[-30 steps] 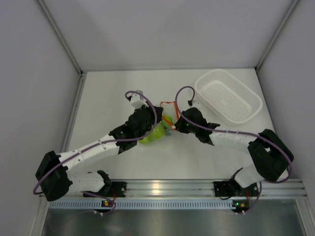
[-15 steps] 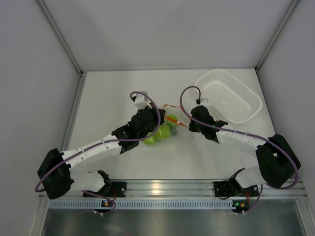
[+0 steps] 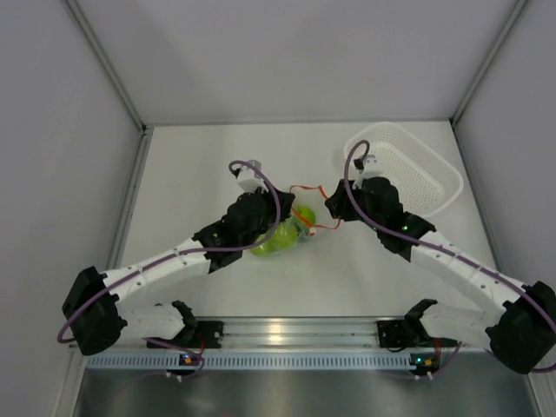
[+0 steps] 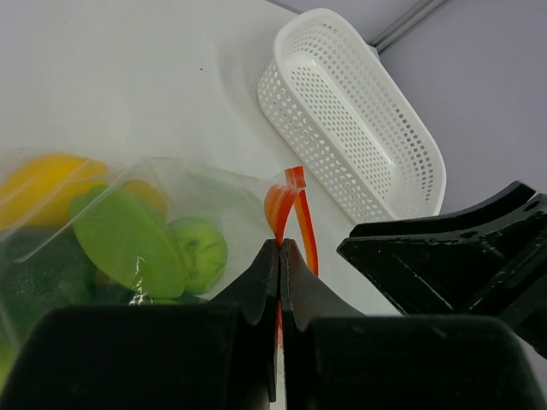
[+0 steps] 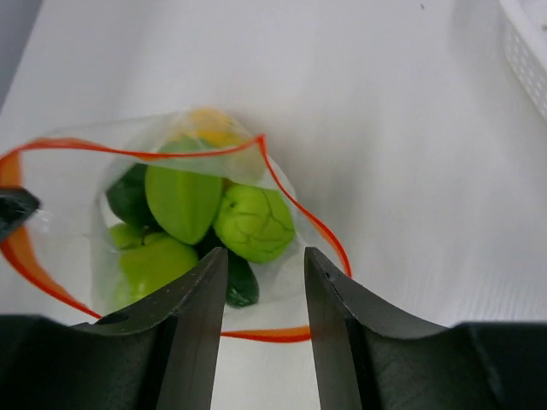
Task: Open the zip-top bag and remove the fake food
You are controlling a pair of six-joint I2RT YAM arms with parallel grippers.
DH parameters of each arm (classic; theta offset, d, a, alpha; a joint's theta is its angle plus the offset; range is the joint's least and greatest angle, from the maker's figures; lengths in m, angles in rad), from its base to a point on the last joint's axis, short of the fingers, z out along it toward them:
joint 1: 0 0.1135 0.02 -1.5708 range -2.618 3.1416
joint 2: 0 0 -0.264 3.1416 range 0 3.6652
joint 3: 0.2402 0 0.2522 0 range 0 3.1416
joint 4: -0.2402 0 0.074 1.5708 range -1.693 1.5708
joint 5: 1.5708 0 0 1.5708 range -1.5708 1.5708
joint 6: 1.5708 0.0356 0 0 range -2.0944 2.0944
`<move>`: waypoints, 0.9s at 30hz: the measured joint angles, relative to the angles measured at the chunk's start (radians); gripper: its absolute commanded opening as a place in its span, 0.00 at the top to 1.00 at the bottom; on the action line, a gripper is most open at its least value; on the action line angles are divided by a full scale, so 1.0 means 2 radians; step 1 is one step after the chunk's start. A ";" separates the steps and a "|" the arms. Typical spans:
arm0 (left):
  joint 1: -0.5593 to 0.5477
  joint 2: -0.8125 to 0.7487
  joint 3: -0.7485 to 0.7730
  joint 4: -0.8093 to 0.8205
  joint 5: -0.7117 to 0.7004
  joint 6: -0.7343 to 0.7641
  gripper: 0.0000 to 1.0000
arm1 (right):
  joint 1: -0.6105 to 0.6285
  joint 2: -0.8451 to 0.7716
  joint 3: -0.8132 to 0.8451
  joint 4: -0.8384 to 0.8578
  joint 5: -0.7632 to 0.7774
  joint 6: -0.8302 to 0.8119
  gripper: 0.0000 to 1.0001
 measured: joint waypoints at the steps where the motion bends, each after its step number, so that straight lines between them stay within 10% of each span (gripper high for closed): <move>1: 0.000 0.000 0.001 0.000 0.002 0.000 1.00 | 0.001 -0.003 0.008 0.008 -0.014 -0.006 0.57; 27: -0.004 0.000 0.010 -0.005 0.051 0.002 1.00 | 0.017 0.156 -0.038 0.233 -0.130 -0.119 0.38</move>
